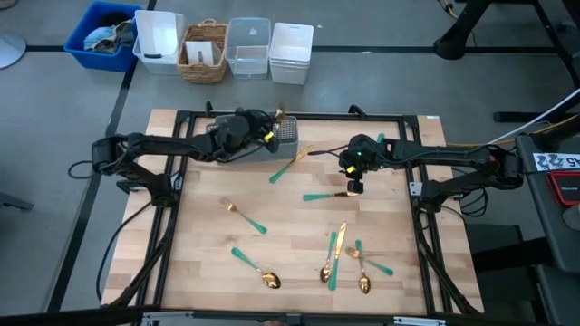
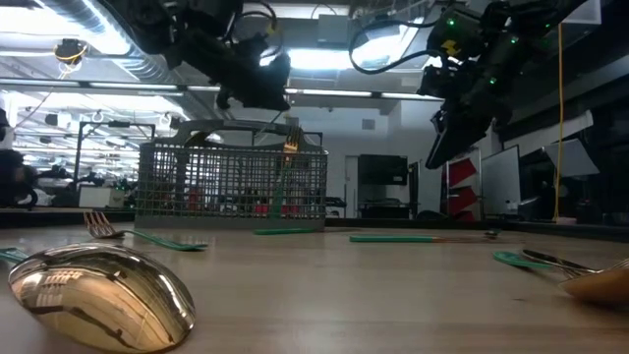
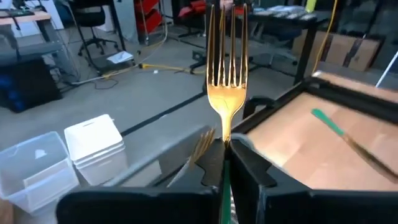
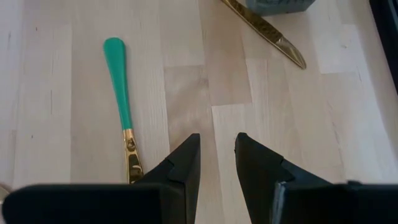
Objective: Sort silverware
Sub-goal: Put the fork into the middle right section of the silverware holder
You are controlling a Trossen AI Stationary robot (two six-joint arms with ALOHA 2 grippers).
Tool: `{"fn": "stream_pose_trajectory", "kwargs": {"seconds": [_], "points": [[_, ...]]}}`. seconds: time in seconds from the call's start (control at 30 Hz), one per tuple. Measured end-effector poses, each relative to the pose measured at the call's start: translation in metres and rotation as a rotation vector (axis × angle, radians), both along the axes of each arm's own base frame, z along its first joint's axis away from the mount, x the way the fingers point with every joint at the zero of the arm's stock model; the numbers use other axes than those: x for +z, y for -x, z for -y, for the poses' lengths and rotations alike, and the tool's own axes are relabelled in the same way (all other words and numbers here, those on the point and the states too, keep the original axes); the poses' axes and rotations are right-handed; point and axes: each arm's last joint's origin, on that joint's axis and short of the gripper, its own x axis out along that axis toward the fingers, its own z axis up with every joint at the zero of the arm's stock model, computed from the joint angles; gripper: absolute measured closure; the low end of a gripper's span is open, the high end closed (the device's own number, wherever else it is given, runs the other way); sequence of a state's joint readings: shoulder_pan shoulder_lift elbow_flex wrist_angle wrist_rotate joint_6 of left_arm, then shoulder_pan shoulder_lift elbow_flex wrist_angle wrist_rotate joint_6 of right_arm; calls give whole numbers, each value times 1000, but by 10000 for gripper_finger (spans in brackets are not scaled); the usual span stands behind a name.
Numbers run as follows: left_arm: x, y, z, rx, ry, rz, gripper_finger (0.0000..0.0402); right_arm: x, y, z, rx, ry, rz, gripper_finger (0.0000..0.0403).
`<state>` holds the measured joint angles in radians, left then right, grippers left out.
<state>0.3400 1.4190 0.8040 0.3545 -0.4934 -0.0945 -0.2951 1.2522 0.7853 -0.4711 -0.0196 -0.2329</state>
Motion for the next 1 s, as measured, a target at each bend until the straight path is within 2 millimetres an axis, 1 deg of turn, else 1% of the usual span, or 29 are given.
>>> {"fn": "stream_pose_trajectory", "kwargs": {"seconds": [0.17, 0.33, 0.5, 0.7, 1.0], "points": [[-20, -9, -4, -5, 6, -79, 398, 0, 0, 0, 0, 0, 1, 302], [-38, -15, -6, 11, 10, -149, 393, 0, 0, 0, 0, 0, 0, 302], [-51, -18, -7, 17, 42, -184, 390, 0, 0, 0, 0, 0, 0, 302], [-55, -18, -5, 12, 51, -214, 374, 0, 0, 0, 0, 0, 0, 302], [-53, -22, 3, -18, 40, -207, 307, 0, 0, 0, 0, 0, 0, 302]]}}
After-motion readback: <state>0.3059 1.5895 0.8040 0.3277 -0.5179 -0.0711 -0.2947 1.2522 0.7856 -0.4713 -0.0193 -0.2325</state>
